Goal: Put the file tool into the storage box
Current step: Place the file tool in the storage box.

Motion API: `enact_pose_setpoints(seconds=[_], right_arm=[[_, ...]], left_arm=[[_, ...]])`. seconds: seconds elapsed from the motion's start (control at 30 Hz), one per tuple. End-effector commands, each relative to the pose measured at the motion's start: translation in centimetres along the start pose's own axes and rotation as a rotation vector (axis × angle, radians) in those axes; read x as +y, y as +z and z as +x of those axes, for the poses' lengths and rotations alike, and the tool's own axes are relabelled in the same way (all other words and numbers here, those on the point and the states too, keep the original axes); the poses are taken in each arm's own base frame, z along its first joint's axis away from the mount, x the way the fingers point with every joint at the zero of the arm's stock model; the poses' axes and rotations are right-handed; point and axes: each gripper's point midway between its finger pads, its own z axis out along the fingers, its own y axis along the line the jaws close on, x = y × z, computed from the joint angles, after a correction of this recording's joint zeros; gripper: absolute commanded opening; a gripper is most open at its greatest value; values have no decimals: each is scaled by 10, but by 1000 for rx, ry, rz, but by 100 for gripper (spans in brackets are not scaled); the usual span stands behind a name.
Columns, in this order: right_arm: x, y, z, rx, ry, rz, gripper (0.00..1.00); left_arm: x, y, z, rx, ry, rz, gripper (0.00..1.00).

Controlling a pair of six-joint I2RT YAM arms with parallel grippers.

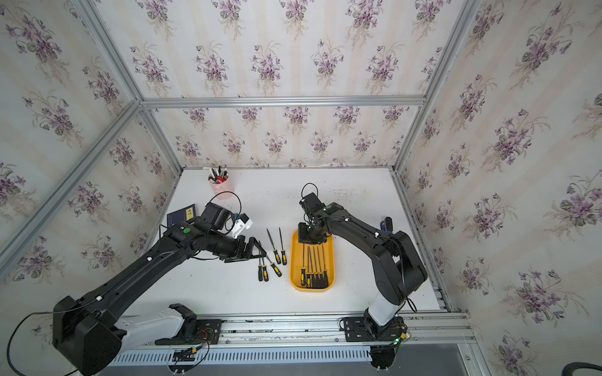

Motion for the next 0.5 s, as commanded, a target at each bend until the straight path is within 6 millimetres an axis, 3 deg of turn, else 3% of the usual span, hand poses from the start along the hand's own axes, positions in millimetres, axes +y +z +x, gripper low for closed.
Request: enact_pose_setpoints(seconds=[0.0, 0.47], right_arm=[[1, 7, 0, -1, 2, 3, 0], [-10, 28, 8, 34, 16, 25, 0]], left_arm=[[4, 1, 2, 5, 5, -14, 96], [11, 4, 2, 14, -1, -22, 96]])
